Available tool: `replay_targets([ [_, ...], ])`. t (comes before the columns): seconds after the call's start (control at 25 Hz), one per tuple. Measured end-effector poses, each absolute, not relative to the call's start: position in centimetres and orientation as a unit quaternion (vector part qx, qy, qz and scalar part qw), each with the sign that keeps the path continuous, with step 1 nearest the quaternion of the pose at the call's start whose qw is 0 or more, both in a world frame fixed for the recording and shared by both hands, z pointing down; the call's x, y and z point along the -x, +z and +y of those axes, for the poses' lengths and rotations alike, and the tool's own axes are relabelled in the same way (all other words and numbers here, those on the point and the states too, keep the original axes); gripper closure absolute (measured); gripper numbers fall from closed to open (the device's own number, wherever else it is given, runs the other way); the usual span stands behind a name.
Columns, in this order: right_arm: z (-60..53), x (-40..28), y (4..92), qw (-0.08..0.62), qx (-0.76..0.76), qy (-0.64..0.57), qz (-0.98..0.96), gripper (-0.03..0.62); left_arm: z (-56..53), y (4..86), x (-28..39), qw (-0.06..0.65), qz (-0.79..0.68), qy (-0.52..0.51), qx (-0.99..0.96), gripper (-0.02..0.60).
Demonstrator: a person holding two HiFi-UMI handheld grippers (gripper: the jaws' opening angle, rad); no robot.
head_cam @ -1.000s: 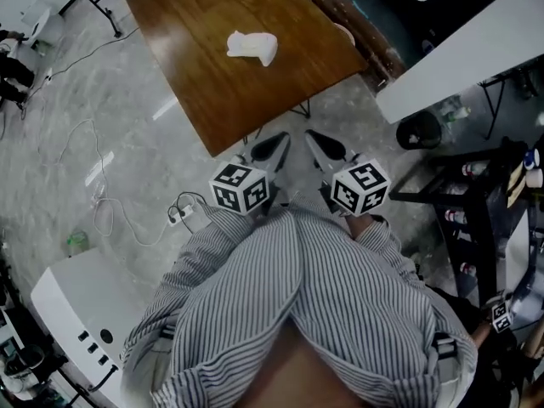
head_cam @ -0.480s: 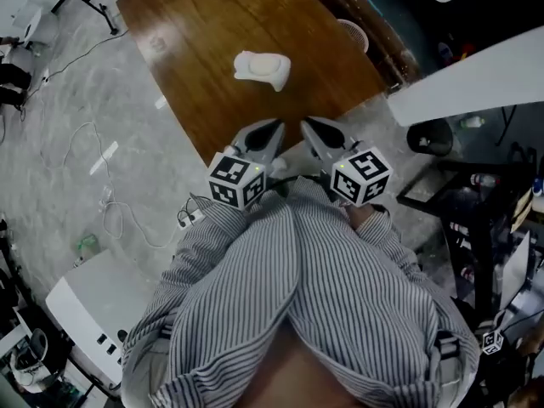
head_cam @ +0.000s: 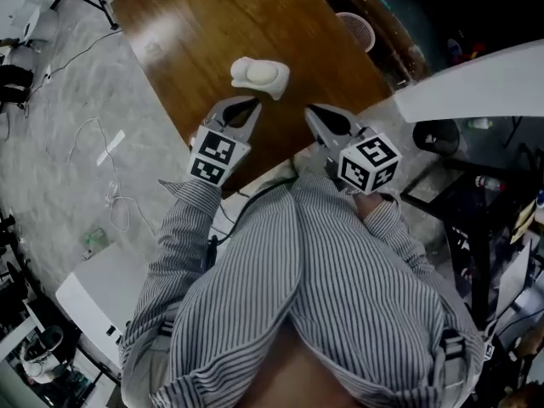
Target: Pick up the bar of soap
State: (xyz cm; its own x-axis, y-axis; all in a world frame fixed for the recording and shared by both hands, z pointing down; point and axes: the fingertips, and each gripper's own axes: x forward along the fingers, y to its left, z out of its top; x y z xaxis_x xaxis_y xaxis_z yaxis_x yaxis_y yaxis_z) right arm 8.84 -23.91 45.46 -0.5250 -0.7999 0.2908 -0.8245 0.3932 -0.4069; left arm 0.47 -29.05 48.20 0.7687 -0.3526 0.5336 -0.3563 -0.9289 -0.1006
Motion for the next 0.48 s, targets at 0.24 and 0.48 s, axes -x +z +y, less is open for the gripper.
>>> replay_targets([
  [0.24,-24.9,-8.7,47.8,0.040,-0.424,0.289,-0.857,0.591,-32.8,50.3,-1.9,-0.063,-0.132,0.376,-0.915,0.462],
  [0.48,-25.4,-8.9,48.3,0.019,-0.385,0.309,-0.870,0.591,-35.0,53.0,-3.1,-0.176,0.032,0.477,-0.860,0.380],
])
